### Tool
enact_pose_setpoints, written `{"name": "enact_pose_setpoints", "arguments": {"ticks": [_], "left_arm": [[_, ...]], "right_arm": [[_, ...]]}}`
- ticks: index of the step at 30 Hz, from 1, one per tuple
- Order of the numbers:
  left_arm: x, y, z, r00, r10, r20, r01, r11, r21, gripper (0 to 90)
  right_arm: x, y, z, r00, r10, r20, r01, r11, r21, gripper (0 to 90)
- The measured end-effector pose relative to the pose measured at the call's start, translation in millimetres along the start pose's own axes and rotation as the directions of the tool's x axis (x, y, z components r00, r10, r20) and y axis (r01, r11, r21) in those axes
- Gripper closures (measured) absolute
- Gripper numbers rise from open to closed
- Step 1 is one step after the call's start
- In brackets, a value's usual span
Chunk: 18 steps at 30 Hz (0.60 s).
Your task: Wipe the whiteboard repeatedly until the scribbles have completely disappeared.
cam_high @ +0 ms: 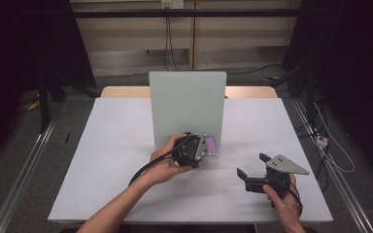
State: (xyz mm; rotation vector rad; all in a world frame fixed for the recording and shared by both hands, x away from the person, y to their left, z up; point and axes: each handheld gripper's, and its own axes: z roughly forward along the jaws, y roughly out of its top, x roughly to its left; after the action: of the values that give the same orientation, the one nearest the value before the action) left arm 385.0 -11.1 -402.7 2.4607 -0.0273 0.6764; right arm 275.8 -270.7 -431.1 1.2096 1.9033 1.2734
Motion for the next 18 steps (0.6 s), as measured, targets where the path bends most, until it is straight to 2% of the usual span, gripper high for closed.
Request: {"name": "enact_pose_setpoints", "arguments": {"ticks": [1, 8, 10, 13, 15, 17, 18], "left_arm": [[-0.7, 0.7, 1.4, 0.9999, -0.01, 0.005, 0.01, 0.9999, -0.006, 41.0], [-7.6, 7.0, 12.5, 0.9989, -0.004, 0.047, 0.004, 1.0, 0.004, 41.0], [-5.0, 11.3, 10.0, 0.9992, 0.009, 0.039, -0.01, 0.9994, 0.033, 41.1], [13.6, 15.4, -4.8, 0.9993, -0.037, 0.0, 0.037, 0.9993, -0.011, 41.0], [29.5, 17.1, -17.8, 0.9965, -0.079, -0.029, 0.077, 0.9957, -0.052, 41.0], [44.7, 18.4, -30.8, 0.9901, -0.128, -0.057, 0.123, 0.9881, -0.093, 41.0], [50.8, 19.1, -35.4, 0.9821, -0.176, -0.067, 0.166, 0.9768, -0.136, 41.0]], "right_arm": [[-0.2, 0.0, 0.1, 1.0, 0.002, 0.0, -0.002, 1.0, 0.0, 2.8], [-0.8, 0.0, -0.3, 1.0, 0.003, 0.0, -0.003, 1.0, -0.001, 2.8], [-0.7, 0.0, -0.7, 1.0, 0.001, 0.0, -0.001, 1.0, -0.002, 2.8], [-0.9, -0.1, -0.6, 1.0, -0.001, -0.001, 0.001, 1.0, -0.002, 2.8], [-1.1, -0.1, -0.5, 1.0, 0.0, -0.001, 0.0, 1.0, -0.002, 2.8], [-1.1, -0.1, -0.4, 1.0, -0.003, 0.0, 0.003, 1.0, -0.003, 2.8], [-0.9, 0.0, -0.5, 1.0, 0.0, 0.0, 0.0, 1.0, -0.002, 2.7]]}}
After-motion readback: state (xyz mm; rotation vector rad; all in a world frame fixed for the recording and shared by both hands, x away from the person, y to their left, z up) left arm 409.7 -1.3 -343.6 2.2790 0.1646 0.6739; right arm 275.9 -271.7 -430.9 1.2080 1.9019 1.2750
